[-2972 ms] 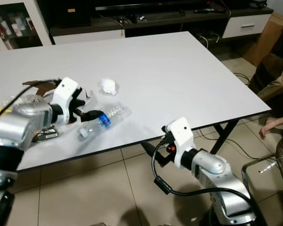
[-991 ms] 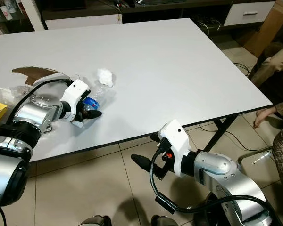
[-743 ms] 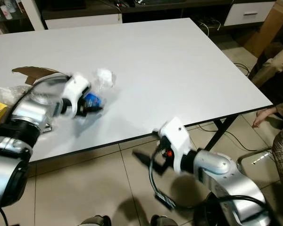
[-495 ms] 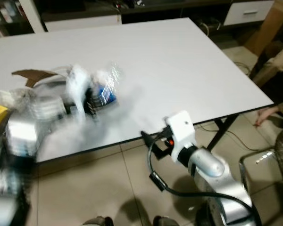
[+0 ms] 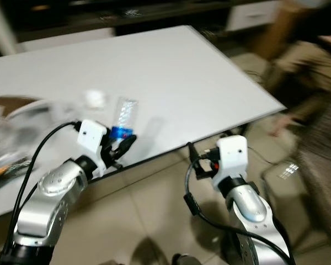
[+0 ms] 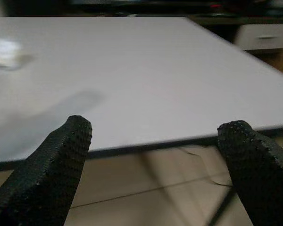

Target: Picking trash to rubbish bin

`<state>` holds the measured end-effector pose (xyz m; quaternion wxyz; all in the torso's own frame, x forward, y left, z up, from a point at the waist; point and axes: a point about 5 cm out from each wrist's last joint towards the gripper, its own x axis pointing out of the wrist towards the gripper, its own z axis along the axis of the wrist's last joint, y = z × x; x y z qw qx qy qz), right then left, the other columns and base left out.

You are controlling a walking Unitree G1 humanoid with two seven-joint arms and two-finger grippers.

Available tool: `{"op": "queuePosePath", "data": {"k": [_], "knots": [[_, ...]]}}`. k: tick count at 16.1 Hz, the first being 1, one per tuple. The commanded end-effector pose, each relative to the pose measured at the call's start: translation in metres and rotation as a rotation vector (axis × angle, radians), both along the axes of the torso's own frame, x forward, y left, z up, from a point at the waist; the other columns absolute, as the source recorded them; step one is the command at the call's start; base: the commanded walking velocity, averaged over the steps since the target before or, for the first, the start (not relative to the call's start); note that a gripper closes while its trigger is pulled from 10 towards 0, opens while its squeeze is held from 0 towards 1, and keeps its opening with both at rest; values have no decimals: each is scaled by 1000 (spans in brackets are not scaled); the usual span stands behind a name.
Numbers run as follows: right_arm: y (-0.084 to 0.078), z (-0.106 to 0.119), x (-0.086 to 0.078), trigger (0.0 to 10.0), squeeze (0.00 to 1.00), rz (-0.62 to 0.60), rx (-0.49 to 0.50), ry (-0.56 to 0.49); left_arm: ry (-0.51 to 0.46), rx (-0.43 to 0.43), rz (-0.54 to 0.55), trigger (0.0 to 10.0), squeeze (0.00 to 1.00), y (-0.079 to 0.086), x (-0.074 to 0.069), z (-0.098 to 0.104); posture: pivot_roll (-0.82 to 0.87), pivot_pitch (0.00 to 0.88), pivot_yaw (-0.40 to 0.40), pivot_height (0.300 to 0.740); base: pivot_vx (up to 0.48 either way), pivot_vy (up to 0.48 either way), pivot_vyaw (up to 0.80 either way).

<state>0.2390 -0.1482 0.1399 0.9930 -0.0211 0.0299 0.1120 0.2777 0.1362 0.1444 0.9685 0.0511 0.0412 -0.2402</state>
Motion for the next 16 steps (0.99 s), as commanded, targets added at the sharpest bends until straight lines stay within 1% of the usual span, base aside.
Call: {"op": "queuePosePath", "data": {"k": [1,2,4,5,6,7,8,9,11,12,13,16], "knots": [[-1,-2,0,10000,0,-25,-14,-14,-36,-23,64,10000,0,4,-1,6,-91,0,15,740,0,0,-800],[-1,-3,1,10000,0,-31,-13,-16,-80,-18,92,10000,0,3,-1,8,-92,0,12,740,0,0,-800],[-1,-8,1,10000,0,-66,-35,-12,-96,4,166,10000,0,6,0,2,-95,0,18,740,0,0,-800],[-5,-14,-3,10000,0,-116,-30,13,-102,31,156,10000,0,4,0,-2,-99,5,25,740,0,0,-800],[-6,-16,-4,10000,0,-129,-25,22,-95,36,146,10000,0,2,0,-4,-99,6,27,740,0,0,-800],[-4,-22,-9,10000,0,-121,-26,41,-53,50,83,10000,0,-3,0,-7,-102,14,36,740,0,0,-800],[-4,-25,-11,10000,0,-121,-27,51,-49,86,79,10000,0,-3,0,-10,-104,18,39,740,0,0,-800],[-3,-28,-13,10000,0,-133,-30,63,-36,105,91,10000,0,1,-3,-17,-112,14,48,740,0,0,-800],[-3,-30,-16,10000,0,-141,-45,66,-25,65,120,10000,0,5,-7,-20,-119,12,56,740,0,0,-800],[-3,-33,-19,10000,0,-157,-37,78,-20,57,119,10000,0,3,-11,-22,-120,13,56,740,0,0,-800],[-2,-33,-19,10000,0,-158,-32,79,-16,43,111,10000,0,2,-13,-22,-119,14,54,740,0,0,-800],[-1,-35,-19,10000,0,-148,-20,94,33,14,133,10000,0,1,-17,-26,-107,22,34,740,0,0,-800]]}}
